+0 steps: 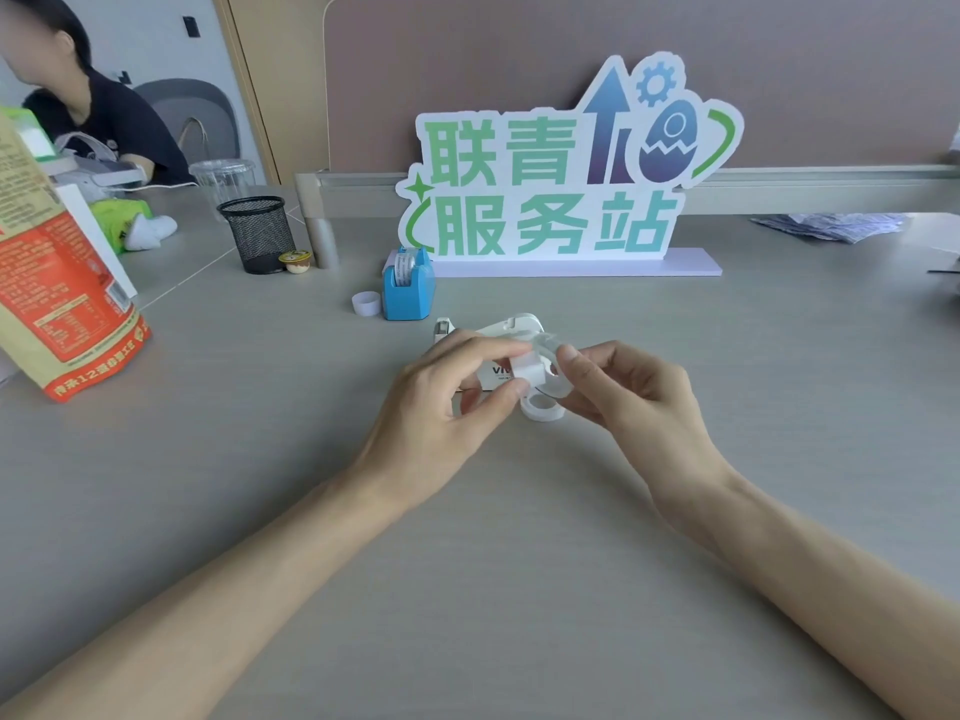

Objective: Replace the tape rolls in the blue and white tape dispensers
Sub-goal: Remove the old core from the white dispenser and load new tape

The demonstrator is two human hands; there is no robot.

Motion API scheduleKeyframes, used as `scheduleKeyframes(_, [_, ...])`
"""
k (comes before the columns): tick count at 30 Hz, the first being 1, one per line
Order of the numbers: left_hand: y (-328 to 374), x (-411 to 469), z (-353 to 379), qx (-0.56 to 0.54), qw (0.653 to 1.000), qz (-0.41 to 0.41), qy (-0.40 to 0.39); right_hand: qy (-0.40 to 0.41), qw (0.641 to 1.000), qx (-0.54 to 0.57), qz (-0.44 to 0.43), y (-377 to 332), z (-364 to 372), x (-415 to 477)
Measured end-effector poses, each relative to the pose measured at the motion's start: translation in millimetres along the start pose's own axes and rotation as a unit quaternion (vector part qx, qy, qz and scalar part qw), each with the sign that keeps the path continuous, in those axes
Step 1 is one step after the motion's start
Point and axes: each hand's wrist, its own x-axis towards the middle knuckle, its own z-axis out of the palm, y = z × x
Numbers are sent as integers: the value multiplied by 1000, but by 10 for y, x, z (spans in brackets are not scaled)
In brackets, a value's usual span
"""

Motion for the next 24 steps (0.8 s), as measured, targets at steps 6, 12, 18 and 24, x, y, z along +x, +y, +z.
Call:
scheduleKeyframes(6, [-10,-17,23,6,1000,28,5,-36,997,66,6,-44,46,-48])
scheduleKeyframes(12, [-1,-34,12,18,1000,0,24,-40,998,48,9,-45,54,-55])
scheduleKeyframes(18, [-40,-10,8,32,999,4,36,-55,998,21,3,-48,34,-72])
scheduleKeyframes(24, [-29,-13,1,54,998,3,40,-61,998,2,-4,-77,39,-94])
